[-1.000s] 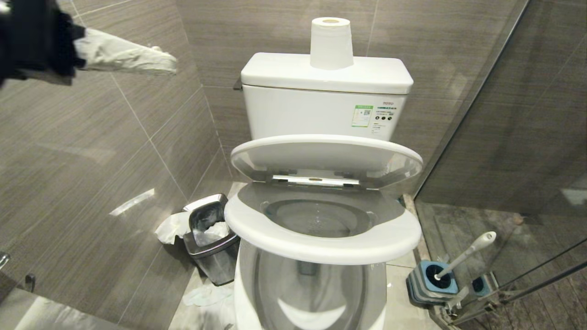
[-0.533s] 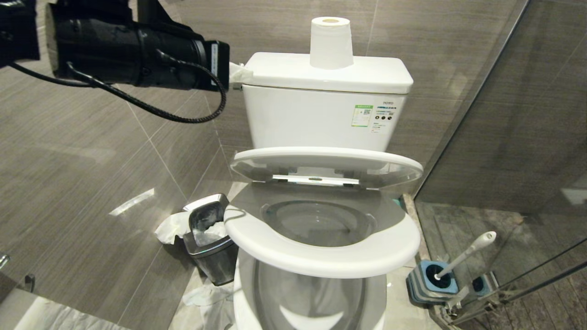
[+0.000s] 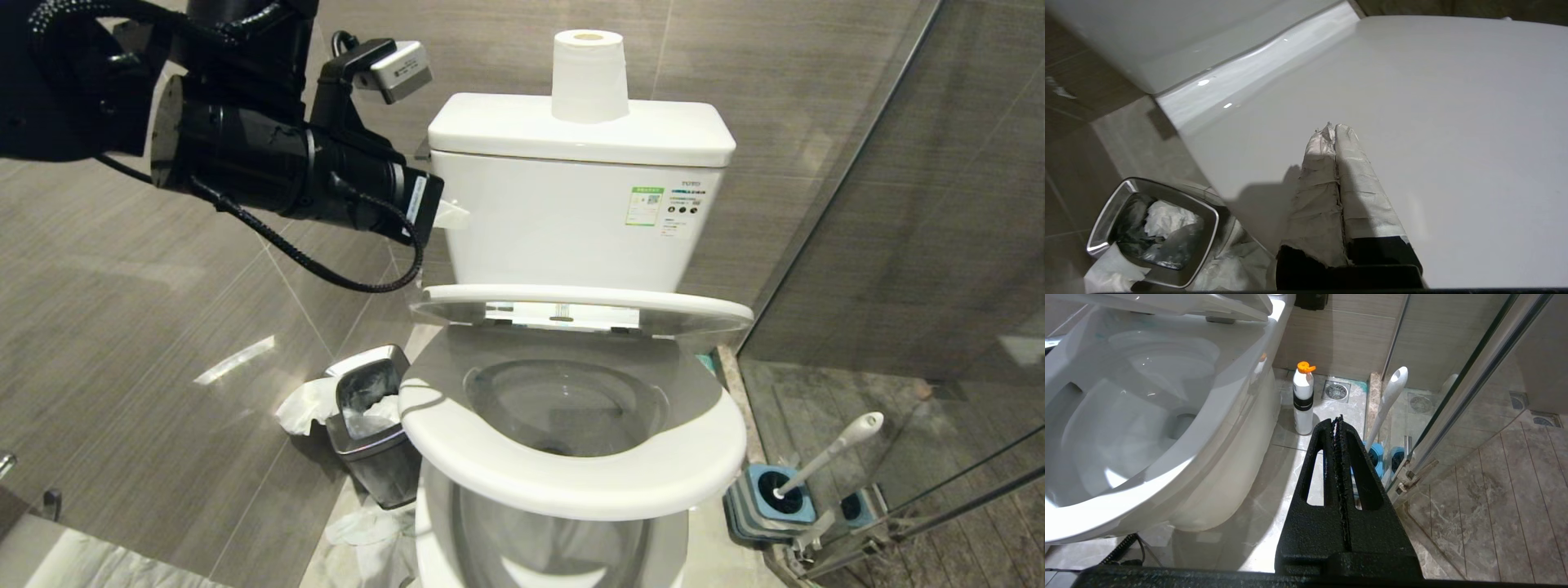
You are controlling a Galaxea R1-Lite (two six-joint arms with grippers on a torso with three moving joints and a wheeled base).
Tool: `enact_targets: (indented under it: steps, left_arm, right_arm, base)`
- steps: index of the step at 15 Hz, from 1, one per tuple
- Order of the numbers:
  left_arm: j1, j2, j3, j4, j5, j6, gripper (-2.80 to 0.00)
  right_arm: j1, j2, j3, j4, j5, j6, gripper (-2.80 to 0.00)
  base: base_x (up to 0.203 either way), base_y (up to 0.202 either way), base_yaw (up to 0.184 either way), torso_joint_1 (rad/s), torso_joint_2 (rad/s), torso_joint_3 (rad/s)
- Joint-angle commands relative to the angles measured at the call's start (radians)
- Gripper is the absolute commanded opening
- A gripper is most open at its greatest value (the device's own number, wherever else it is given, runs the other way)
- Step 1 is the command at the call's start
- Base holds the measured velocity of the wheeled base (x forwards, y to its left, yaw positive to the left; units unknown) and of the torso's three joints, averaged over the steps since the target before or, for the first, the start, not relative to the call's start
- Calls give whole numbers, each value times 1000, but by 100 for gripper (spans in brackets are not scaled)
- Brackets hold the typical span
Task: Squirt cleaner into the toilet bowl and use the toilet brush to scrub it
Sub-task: Close the toilet lid
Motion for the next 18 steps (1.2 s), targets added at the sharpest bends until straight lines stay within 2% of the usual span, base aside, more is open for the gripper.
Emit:
enact_targets:
  steps: [1, 6, 11, 18]
  left_arm:
    - [-2, 6, -11, 29, -55, 25, -280]
    - [-33, 61, -44, 54, -60, 68, -280]
    - [-53, 82, -12, 254, -113, 82, -280]
    - [-112, 130, -3, 275, -109, 75, -280]
  right_arm:
    - [-1, 0, 0, 0, 1, 0, -280]
    - [0, 0, 0, 0, 1, 0, -280]
    - [0, 0, 0, 0, 1, 0, -280]
    - [0, 0, 0, 0, 1, 0, -280]
  base:
    - [0, 0, 0, 0, 0, 0]
    - [0, 0, 0, 0, 0, 0]
    - [0, 0, 0, 0, 0, 0]
    - [0, 0, 0, 0, 0, 0]
